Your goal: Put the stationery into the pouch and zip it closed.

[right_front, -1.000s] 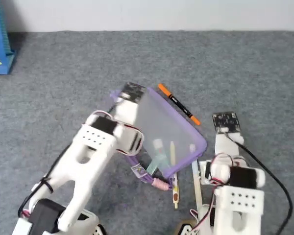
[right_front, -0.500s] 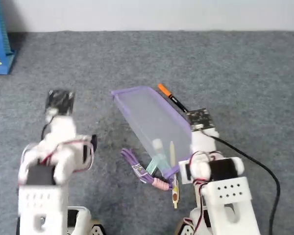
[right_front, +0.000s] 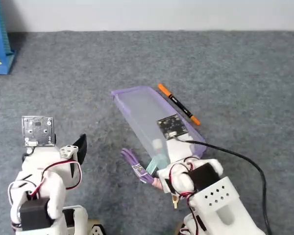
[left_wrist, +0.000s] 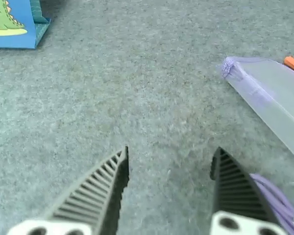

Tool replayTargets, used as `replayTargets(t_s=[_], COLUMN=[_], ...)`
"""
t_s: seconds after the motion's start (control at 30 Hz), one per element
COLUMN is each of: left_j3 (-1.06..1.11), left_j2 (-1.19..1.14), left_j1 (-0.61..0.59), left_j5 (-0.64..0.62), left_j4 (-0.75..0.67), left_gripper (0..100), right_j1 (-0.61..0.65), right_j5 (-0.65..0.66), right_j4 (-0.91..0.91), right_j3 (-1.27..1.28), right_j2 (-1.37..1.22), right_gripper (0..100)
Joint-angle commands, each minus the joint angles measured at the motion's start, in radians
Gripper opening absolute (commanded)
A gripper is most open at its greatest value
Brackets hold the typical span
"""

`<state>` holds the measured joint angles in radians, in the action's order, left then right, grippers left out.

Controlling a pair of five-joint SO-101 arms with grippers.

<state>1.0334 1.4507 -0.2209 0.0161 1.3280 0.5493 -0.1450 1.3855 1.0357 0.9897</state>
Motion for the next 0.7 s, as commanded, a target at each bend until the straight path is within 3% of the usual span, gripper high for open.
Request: replayTargets(t_s=[0.0, 0.3, 0.5, 0.67], left_j3=[-0.024, -0.024, -0.024, -0.018], left_j2=[-0.037, -0.038, -0.038, -0.035], left_j1=[-0.003, -0.002, -0.002, -0.005], left_j5=[0.008, 0.006, 0.006, 0.006], left_j4=[-0.009, -0.009, -0.009, -0.006], left_gripper=[27, 27, 27, 27], right_j1=[0.045, 0.054, 0.054, 0.051], right_j5=[-0.008, -0.008, -0.008, -0.008], right_j4=[-0.022, -0.051, -0.257, -0.381], right_j3=[0.025, 0.041, 0.043, 0.04], right_j2=[-0.007, -0.044, -0.277, -0.489], right_gripper=[31.3, 28.1, 12.8, 12.0])
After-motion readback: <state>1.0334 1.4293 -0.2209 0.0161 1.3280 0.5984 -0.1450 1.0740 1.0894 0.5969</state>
